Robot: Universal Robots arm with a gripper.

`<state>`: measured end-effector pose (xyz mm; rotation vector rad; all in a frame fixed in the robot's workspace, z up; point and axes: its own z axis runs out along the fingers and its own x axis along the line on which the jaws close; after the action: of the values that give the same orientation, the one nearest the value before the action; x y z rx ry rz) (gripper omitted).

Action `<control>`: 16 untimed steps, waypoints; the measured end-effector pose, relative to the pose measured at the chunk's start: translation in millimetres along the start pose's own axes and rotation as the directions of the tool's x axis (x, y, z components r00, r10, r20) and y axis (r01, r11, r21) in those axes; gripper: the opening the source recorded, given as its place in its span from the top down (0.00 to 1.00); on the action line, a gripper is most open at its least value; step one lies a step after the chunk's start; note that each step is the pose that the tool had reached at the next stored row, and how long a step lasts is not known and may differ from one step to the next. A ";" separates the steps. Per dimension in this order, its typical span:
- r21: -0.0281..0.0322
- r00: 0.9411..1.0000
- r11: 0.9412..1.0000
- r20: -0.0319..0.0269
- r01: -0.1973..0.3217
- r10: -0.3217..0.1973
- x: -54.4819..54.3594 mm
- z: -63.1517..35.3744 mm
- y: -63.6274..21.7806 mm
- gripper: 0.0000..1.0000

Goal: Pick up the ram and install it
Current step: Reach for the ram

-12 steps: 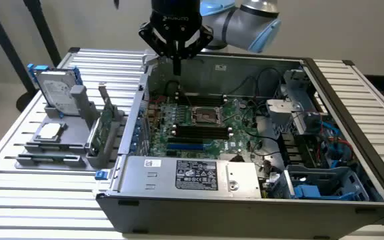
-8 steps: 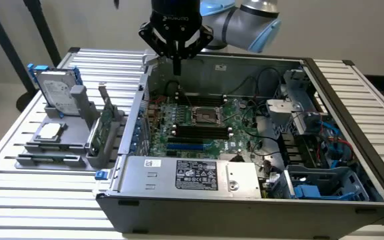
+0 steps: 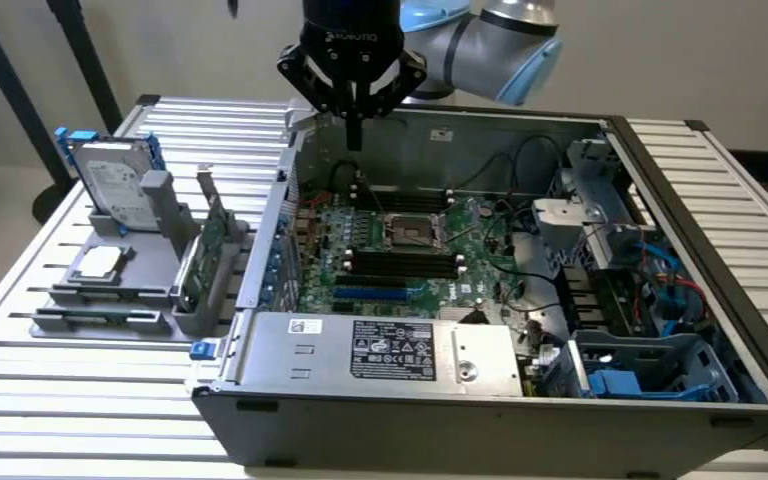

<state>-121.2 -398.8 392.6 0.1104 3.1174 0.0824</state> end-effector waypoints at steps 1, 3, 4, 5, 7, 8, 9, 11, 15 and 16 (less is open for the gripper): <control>0.000 1.000 1.000 0.000 0.000 0.000 0.0 0.0 0.0 0.89; 0.000 1.000 1.000 -0.001 0.000 0.000 3.4 -0.1 -0.4 0.89; 0.000 1.000 1.000 -0.001 0.000 0.000 7.7 -0.2 -0.9 0.89; 0.000 1.000 1.000 -0.001 0.000 0.000 12.2 -0.2 -1.5 0.89; 0.000 1.000 1.000 -0.003 0.000 0.000 21.3 -0.2 -2.8 0.89; 0.000 1.000 1.000 -0.003 0.000 0.000 25.7 -0.2 -3.4 0.89; 0.000 1.000 1.000 -0.005 0.000 0.000 30.2 -0.2 -4.0 0.89; 0.000 1.000 1.000 -0.007 0.000 0.000 39.5 0.0 -5.2 0.89; 0.001 1.000 1.000 -0.013 -0.001 0.001 57.3 0.6 -7.6 0.89; 0.001 1.000 1.000 -0.014 -0.001 0.001 62.1 0.7 -8.2 0.89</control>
<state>-183.7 -402.5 390.3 0.1114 3.1318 0.0822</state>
